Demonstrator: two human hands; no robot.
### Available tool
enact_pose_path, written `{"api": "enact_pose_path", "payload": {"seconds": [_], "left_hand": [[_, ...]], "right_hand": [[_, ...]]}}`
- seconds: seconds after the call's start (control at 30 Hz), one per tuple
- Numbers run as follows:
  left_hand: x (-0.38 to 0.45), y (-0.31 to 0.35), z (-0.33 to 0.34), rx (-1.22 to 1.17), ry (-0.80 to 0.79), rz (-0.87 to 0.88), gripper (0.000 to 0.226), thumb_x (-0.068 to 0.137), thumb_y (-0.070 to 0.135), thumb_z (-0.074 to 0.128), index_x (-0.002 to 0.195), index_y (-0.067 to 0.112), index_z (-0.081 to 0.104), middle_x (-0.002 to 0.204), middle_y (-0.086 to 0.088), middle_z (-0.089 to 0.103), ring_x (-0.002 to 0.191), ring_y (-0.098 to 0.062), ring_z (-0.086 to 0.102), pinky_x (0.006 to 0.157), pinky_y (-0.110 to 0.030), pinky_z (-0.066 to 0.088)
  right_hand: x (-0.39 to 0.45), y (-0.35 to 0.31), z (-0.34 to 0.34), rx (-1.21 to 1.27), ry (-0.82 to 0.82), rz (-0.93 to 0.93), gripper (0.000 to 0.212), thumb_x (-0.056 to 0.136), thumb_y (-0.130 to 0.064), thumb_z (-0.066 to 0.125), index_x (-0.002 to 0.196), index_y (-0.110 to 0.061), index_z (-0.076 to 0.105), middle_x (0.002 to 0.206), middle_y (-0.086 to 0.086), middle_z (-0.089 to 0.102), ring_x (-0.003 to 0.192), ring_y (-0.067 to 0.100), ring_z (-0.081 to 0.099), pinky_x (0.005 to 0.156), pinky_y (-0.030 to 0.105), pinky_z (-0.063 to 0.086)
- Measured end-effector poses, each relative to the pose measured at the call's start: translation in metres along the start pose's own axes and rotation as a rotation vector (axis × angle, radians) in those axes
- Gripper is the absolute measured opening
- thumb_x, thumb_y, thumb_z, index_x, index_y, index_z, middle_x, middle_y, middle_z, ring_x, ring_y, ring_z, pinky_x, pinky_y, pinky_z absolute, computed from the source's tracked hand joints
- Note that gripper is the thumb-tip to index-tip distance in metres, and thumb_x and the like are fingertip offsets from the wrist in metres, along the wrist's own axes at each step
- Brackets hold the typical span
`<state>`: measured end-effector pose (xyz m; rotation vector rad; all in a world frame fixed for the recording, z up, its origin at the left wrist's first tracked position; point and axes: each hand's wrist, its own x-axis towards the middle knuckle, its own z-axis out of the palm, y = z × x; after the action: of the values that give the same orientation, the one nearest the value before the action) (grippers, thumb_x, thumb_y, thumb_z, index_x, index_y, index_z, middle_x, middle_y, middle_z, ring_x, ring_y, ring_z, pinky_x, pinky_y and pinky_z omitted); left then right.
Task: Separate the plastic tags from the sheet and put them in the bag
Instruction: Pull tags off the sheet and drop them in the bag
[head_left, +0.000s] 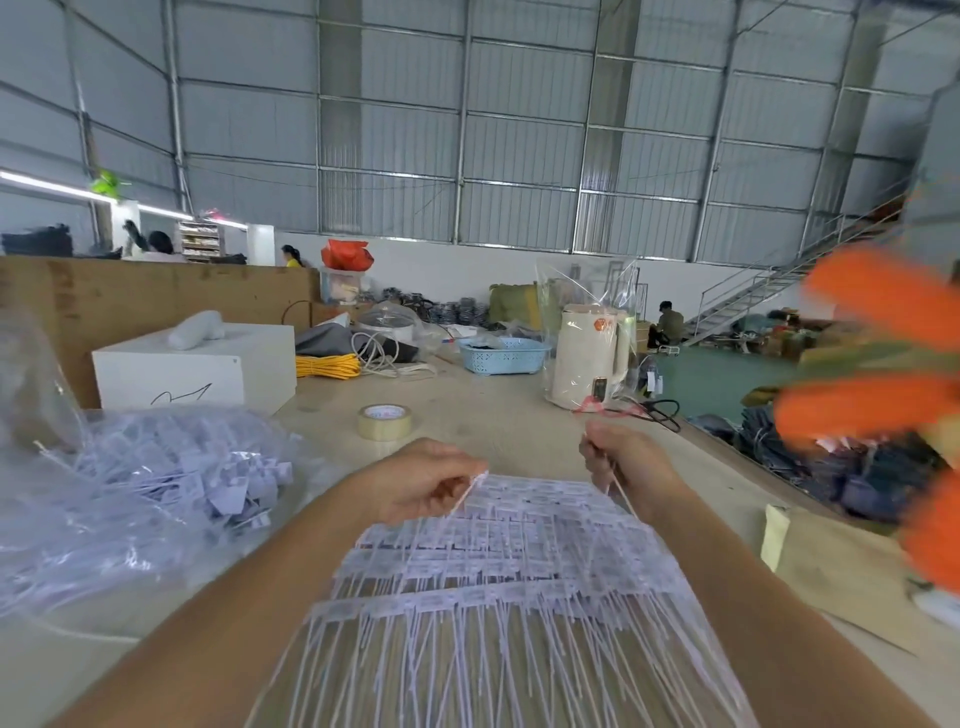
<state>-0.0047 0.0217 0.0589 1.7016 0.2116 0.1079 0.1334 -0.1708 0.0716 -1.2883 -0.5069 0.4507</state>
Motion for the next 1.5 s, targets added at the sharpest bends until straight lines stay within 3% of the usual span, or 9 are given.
{"api": "enact_pose_path", "payload": {"seconds": [0.13, 0.4, 0.63, 0.77, 1.0, 1.17, 1.23, 1.33, 1.5], "left_hand": [[0.013, 0.004, 0.017, 0.248, 0.172, 0.079, 0.032, 0.089, 0.027, 0.064, 0.062, 0.013, 0.054, 0.049, 0.001, 0.052, 0.04, -0.006, 0.041, 0.039, -0.016, 0.031], [0.013, -0.015, 0.023, 0.052, 0.094, 0.014, 0.021, 0.091, 0.006, 0.053, 0.073, 0.001, 0.062, 0.052, -0.006, 0.058, 0.046, -0.013, 0.05, 0.048, -0.02, 0.037], [0.022, -0.046, -0.003, 0.338, 0.269, 0.074, 0.034, 0.092, 0.031, 0.059, 0.121, 0.015, 0.05, 0.088, -0.002, 0.071, 0.076, -0.012, 0.066, 0.068, -0.026, 0.052], [0.025, -0.083, -0.025, 1.015, 0.231, 0.019, 0.066, 0.091, 0.062, 0.037, 0.149, 0.034, 0.019, 0.156, 0.005, 0.021, 0.143, -0.018, 0.022, 0.117, -0.045, 0.015], [0.019, -0.102, -0.023, 1.168, 0.147, -0.034, 0.071, 0.091, 0.067, 0.024, 0.151, 0.033, 0.008, 0.158, 0.01, -0.009, 0.145, -0.012, -0.012, 0.113, -0.051, -0.008], [-0.003, -0.075, -0.016, 1.057, 0.216, 0.055, 0.064, 0.093, 0.062, 0.03, 0.145, 0.025, 0.033, 0.159, 0.008, 0.007, 0.146, -0.014, -0.002, 0.113, -0.055, -0.011], [-0.009, -0.055, -0.001, 0.831, 0.274, 0.204, 0.062, 0.091, 0.06, 0.04, 0.136, 0.019, 0.047, 0.15, 0.003, 0.031, 0.141, -0.015, 0.024, 0.117, -0.05, 0.01], [-0.024, -0.025, 0.023, 0.33, 0.185, 0.266, 0.058, 0.08, 0.057, 0.057, 0.122, 0.017, 0.051, 0.115, 0.002, 0.06, 0.106, -0.012, 0.059, 0.097, -0.034, 0.047], [-0.043, -0.021, 0.023, -0.22, 0.218, 0.203, 0.029, 0.093, 0.006, 0.056, 0.115, 0.014, 0.039, 0.084, -0.006, 0.063, 0.05, -0.011, 0.063, 0.057, -0.025, 0.056]], "right_hand": [[-0.008, 0.003, 0.039, -0.222, -0.26, 0.053, 0.007, 0.092, -0.011, 0.055, 0.09, -0.008, 0.06, 0.088, 0.009, 0.065, 0.076, 0.023, 0.063, 0.057, 0.029, 0.054], [-0.003, 0.047, 0.055, -0.346, -0.387, -0.262, 0.012, 0.089, -0.006, 0.06, 0.077, -0.004, 0.059, 0.061, 0.011, 0.063, 0.054, 0.017, 0.059, 0.055, 0.023, 0.044], [0.014, 0.076, 0.034, -0.383, -0.144, -0.237, 0.026, 0.089, -0.003, 0.059, 0.064, -0.002, 0.055, 0.047, 0.002, 0.051, 0.041, 0.009, 0.045, 0.047, 0.02, 0.037], [0.014, 0.082, 0.027, -0.491, -0.094, -0.139, 0.022, 0.092, -0.003, 0.056, 0.07, 0.0, 0.054, 0.057, 0.012, 0.05, 0.044, 0.012, 0.049, 0.045, 0.016, 0.041], [0.008, 0.086, 0.029, -0.512, -0.117, -0.077, 0.031, 0.091, -0.008, 0.059, 0.061, -0.003, 0.054, 0.055, 0.013, 0.052, 0.041, 0.011, 0.05, 0.047, 0.02, 0.042], [0.012, 0.069, 0.039, -0.434, -0.075, -0.083, 0.031, 0.091, -0.015, 0.06, 0.063, -0.005, 0.053, 0.05, 0.009, 0.053, 0.042, 0.017, 0.046, 0.041, 0.019, 0.034], [0.014, 0.055, 0.058, -0.291, -0.052, -0.148, 0.028, 0.091, -0.013, 0.06, 0.065, -0.003, 0.054, 0.047, 0.006, 0.049, 0.039, 0.014, 0.045, 0.042, 0.018, 0.036], [0.014, 0.041, 0.096, -0.316, -0.106, -0.304, 0.024, 0.089, -0.008, 0.06, 0.071, 0.006, 0.056, 0.056, 0.011, 0.05, 0.05, 0.017, 0.048, 0.052, 0.025, 0.04], [0.012, 0.029, 0.139, -0.284, -0.183, -0.33, 0.023, 0.09, -0.006, 0.059, 0.067, -0.001, 0.058, 0.042, 0.004, 0.047, 0.034, 0.01, 0.041, 0.039, 0.016, 0.036]]}}
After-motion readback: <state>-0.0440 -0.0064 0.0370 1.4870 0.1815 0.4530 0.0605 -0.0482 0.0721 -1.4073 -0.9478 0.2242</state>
